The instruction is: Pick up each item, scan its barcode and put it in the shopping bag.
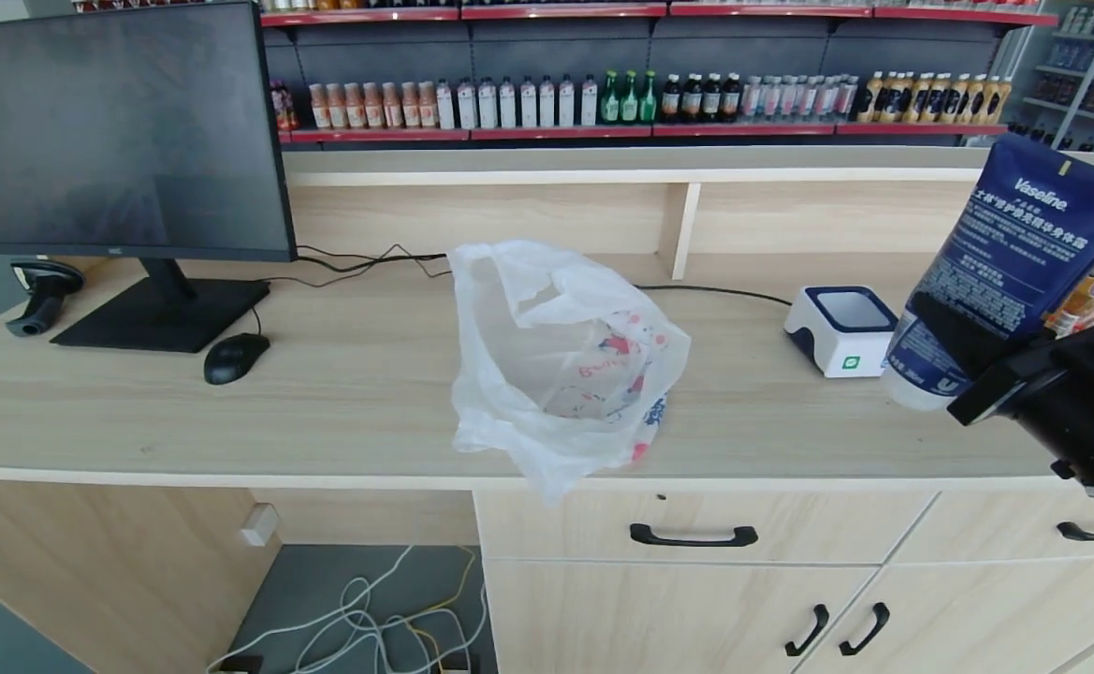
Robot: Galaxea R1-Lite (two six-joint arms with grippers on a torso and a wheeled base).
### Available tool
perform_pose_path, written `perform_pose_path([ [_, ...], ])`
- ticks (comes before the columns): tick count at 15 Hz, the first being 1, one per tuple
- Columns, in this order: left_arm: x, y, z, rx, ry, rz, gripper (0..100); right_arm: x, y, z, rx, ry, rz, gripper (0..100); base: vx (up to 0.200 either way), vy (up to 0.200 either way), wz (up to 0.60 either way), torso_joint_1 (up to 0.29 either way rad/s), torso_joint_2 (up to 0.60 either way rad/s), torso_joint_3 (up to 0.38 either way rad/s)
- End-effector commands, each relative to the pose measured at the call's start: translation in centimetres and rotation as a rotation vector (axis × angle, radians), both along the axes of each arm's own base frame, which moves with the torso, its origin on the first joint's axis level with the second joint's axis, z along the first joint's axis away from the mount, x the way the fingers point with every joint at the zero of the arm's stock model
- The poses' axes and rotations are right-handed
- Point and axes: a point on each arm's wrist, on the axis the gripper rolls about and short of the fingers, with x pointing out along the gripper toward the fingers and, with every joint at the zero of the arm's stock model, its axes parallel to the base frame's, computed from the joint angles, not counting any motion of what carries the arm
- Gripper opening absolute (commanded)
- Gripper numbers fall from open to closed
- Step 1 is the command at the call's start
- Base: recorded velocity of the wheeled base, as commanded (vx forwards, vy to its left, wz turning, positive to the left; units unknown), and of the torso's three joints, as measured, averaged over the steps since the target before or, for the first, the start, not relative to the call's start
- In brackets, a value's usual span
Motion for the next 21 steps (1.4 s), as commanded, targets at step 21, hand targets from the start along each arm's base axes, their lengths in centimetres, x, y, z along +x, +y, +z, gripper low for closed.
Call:
perform_pose_path([
  [21,0.0,0.0,0.0,0.004,-0.001,-0.001,100,3.3,1.9,-0.2,0.019,0.009,0.066,0,0.000,0.000,0.26,0.001,0.00,0.001],
])
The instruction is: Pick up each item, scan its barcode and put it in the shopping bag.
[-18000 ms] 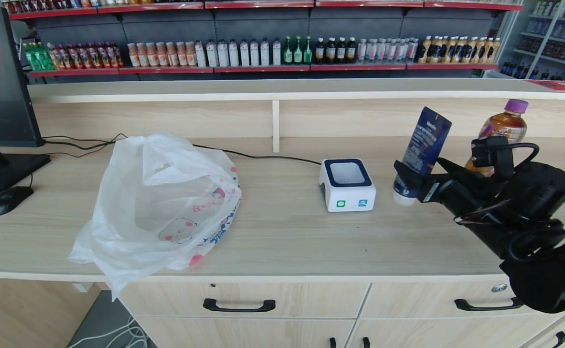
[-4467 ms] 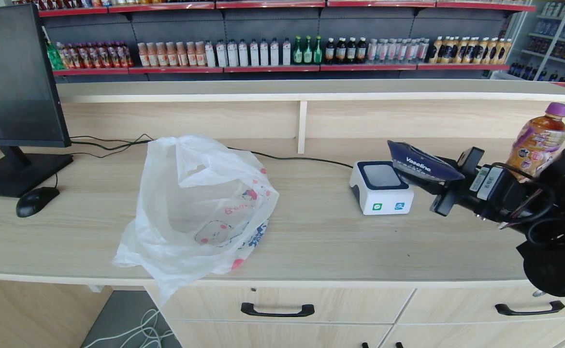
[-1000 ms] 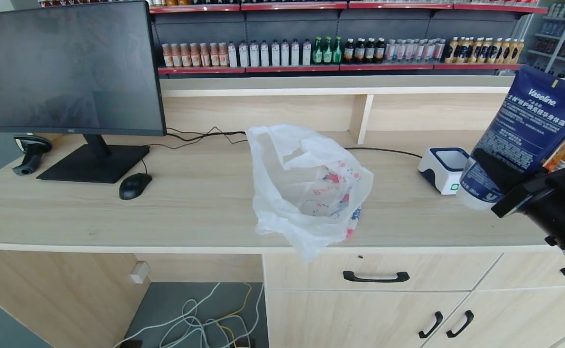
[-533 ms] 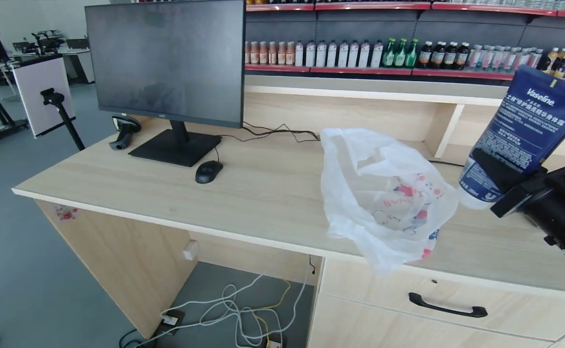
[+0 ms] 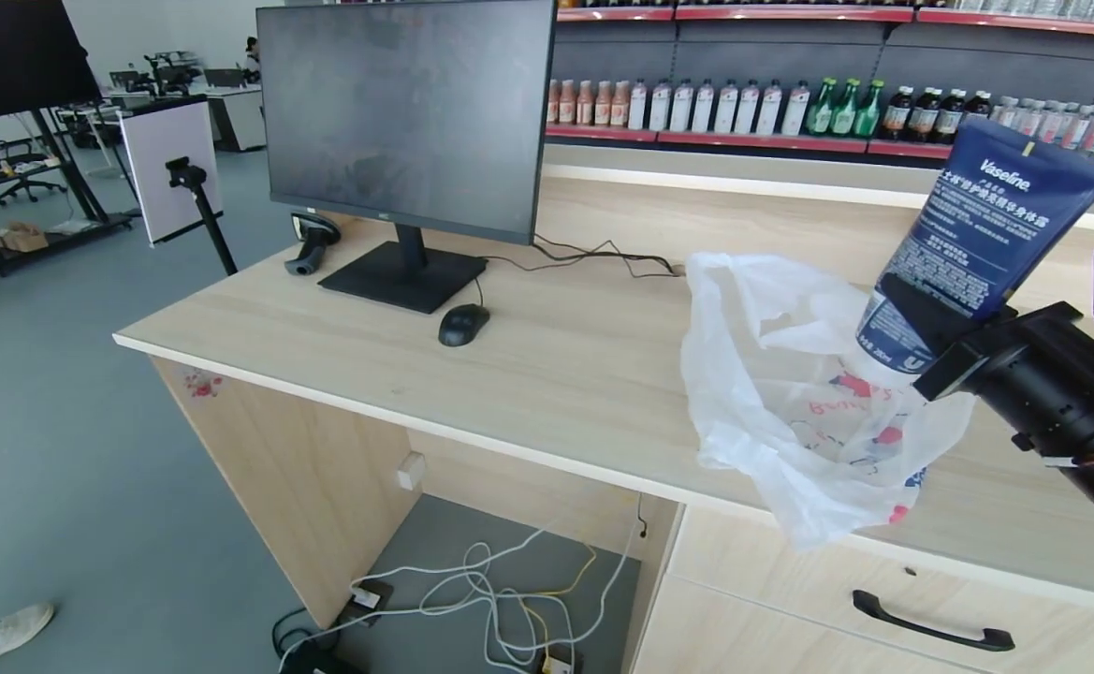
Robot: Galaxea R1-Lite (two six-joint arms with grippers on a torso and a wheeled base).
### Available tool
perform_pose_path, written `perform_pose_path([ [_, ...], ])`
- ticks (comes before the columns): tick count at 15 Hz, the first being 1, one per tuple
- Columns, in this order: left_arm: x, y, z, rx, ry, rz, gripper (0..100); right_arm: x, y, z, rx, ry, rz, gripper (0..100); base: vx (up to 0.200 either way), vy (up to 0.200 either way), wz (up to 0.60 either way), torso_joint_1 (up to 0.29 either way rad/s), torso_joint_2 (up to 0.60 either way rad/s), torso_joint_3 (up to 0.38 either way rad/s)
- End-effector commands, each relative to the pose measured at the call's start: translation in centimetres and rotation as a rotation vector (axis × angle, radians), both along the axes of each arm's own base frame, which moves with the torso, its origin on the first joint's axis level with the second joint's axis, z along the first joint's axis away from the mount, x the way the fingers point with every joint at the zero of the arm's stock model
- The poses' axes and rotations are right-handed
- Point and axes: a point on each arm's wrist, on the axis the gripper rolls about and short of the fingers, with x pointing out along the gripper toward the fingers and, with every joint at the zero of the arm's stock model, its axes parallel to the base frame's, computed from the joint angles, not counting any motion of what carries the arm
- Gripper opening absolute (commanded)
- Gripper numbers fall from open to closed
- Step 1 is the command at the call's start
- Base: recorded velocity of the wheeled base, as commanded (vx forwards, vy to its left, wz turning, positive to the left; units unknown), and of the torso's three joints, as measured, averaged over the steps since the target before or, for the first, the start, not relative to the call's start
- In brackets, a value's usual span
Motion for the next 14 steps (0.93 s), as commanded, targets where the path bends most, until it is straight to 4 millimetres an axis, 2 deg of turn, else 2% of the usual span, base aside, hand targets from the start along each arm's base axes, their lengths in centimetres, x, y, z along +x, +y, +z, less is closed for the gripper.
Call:
perform_pose_path([
  [1,0.0,0.0,0.0,0.000,-0.001,0.000,100,2.1,1.2,-0.9,0.002,0.030,0.037,0,0.000,0.000,0.00,0.000,0.00,0.000],
  [6,0.0,0.0,0.0,0.000,-0.001,0.000,100,5.0,3.1,-3.0,-0.004,0.087,0.081,0,0.000,0.000,0.00,0.000,0.00,0.000],
  [11,0.0,0.0,0.0,0.000,-0.001,0.000,100,6.5,5.4,-4.5,-0.004,0.124,0.142,0,0.000,0.000,0.00,0.000,0.00,0.000],
  [14,0.0,0.0,0.0,0.001,-0.001,0.000,100,7.4,5.9,-5.4,-0.008,0.141,0.148,0,0.000,0.000,0.00,0.000,0.00,0.000],
])
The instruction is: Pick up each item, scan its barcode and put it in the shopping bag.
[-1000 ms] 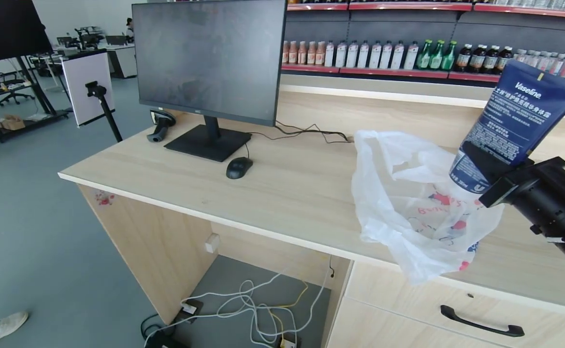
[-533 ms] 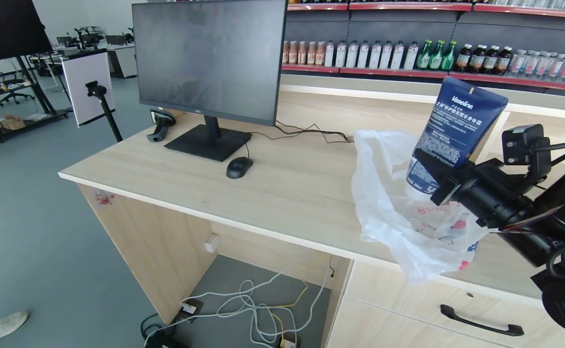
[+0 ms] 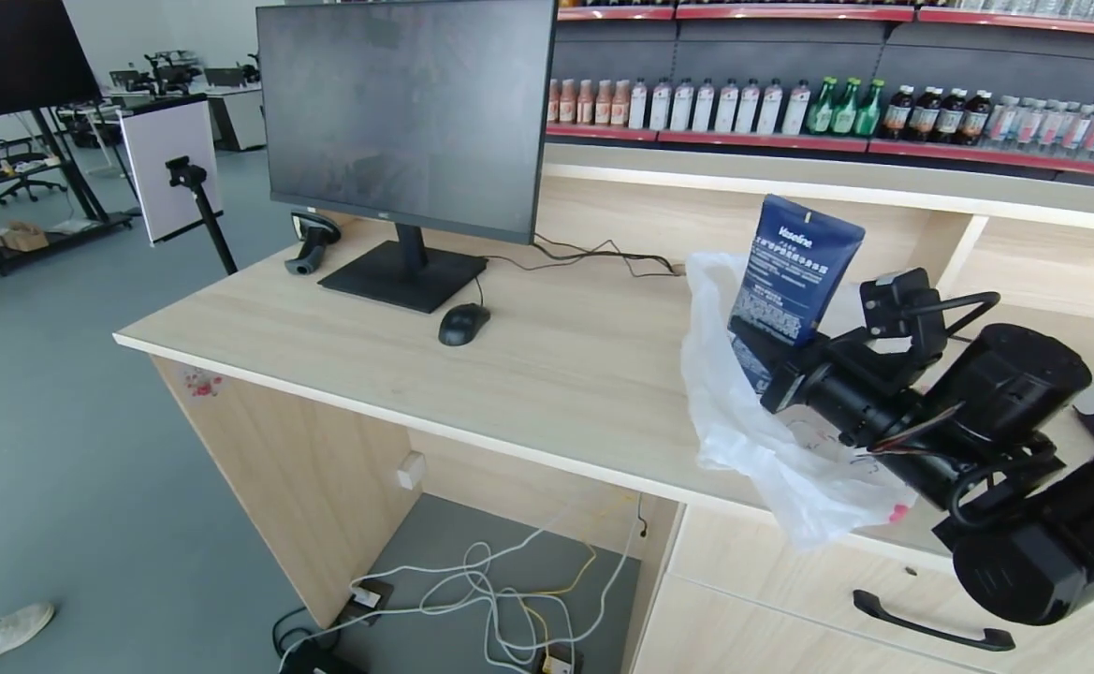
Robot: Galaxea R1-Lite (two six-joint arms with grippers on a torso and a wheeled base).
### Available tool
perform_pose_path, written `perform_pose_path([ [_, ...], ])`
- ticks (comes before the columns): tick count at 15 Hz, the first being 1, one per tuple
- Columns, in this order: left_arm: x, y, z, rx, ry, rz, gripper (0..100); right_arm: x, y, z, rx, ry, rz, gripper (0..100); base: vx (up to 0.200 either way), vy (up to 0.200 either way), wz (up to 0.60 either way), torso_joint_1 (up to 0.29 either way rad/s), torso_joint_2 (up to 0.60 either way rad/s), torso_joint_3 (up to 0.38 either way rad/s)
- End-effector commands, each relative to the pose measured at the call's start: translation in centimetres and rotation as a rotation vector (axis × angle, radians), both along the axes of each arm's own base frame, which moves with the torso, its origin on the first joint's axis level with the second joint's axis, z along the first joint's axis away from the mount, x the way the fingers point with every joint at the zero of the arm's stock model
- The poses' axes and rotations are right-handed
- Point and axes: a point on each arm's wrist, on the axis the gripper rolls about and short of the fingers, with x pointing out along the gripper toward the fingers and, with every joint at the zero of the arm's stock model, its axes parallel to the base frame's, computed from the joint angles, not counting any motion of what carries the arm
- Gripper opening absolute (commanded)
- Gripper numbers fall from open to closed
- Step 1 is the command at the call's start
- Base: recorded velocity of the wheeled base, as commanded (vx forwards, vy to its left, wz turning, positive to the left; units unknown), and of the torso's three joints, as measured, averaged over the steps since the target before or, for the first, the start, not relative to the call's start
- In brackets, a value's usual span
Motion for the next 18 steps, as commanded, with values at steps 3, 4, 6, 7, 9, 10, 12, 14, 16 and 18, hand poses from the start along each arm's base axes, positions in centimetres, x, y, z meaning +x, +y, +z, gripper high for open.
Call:
perform_pose_path([
  [3,0.0,0.0,0.0,0.000,-0.001,0.000,100,1.7,0.6,-1.9,-0.006,0.042,0.003,0,0.000,0.000,0.00,0.000,0.00,0.000],
  [4,0.0,0.0,0.0,0.000,-0.001,0.000,100,1.9,0.6,-2.0,-0.006,0.042,0.003,0,0.000,0.000,0.00,0.000,0.00,0.000],
  [6,0.0,0.0,0.0,0.000,-0.001,0.000,100,2.1,0.7,-2.3,-0.008,0.050,0.003,0,0.000,0.000,0.00,0.000,0.00,0.000],
  [7,0.0,0.0,0.0,0.000,-0.001,0.000,100,2.1,0.6,-2.5,-0.009,0.054,0.001,0,0.000,0.000,0.00,0.000,0.00,0.000],
  [9,0.0,0.0,0.0,0.000,-0.001,0.000,100,2.3,0.6,-2.9,-0.013,0.066,-0.002,0,0.000,0.000,0.00,0.000,0.00,0.000],
  [10,0.0,0.0,0.0,0.000,-0.001,0.000,100,2.4,0.5,-3.0,-0.012,0.069,-0.005,0,0.000,0.000,0.00,0.000,0.00,0.000],
  [12,0.0,0.0,0.0,0.000,-0.001,0.000,100,2.5,0.5,-3.2,-0.014,0.075,-0.006,0,0.000,0.000,0.00,0.000,0.00,0.000],
  [14,0.0,0.0,0.0,0.000,-0.001,0.000,100,2.5,0.5,-3.6,-0.019,0.088,-0.007,0,0.000,0.000,0.00,0.000,0.00,0.000],
  [16,0.0,0.0,0.0,0.000,-0.001,0.000,100,2.6,0.5,-3.9,-0.020,0.096,-0.006,0,0.000,0.000,0.00,0.000,0.00,0.000],
  [18,0.0,0.0,0.0,0.000,-0.001,0.000,100,2.6,0.5,-4.1,-0.022,0.103,-0.006,0,0.000,0.000,0.00,0.000,0.00,0.000],
])
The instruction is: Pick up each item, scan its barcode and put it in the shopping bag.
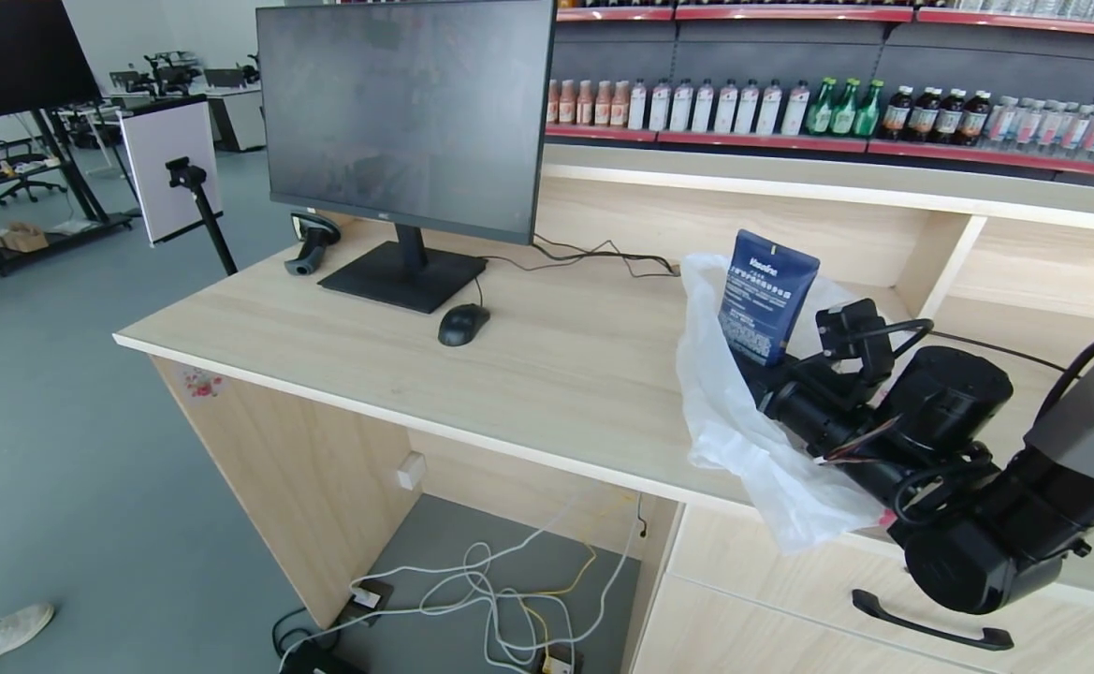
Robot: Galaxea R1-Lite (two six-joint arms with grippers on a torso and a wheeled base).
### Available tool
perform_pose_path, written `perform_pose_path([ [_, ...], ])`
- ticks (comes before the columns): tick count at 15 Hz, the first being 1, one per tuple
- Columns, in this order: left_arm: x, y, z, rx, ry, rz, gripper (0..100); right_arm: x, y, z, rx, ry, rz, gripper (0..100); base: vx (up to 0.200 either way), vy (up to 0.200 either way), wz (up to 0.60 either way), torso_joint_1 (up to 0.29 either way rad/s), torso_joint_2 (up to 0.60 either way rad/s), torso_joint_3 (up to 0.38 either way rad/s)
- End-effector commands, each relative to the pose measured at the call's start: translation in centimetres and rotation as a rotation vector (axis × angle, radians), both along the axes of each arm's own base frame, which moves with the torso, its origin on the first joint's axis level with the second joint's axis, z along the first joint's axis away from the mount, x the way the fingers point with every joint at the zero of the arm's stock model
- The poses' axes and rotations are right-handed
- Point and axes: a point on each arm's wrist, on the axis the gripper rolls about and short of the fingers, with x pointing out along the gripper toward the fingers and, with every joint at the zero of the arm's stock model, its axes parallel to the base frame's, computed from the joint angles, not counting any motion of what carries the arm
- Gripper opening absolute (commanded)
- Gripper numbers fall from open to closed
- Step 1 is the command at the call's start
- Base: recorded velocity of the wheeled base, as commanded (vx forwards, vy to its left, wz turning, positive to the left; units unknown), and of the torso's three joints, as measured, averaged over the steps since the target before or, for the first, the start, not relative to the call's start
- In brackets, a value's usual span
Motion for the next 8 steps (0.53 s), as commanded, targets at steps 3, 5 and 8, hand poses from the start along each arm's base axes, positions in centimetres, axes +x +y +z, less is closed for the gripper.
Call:
perform_pose_path([
  [3,0.00,0.00,0.00,0.000,-0.001,0.000,100,0.17,0.02,-0.43,-0.005,0.015,0.000,0,0.000,0.000,0.00,0.000,0.00,0.000],
  [5,0.00,0.00,0.00,0.000,-0.001,0.000,100,0.06,-0.01,-0.58,-0.007,0.023,0.000,0,0.000,0.000,0.00,0.000,0.00,0.000],
  [8,0.00,0.00,0.00,0.000,-0.001,0.000,100,0.04,-0.02,-0.62,-0.008,0.024,0.001,0,0.000,0.000,0.00,0.000,0.00,0.000],
])
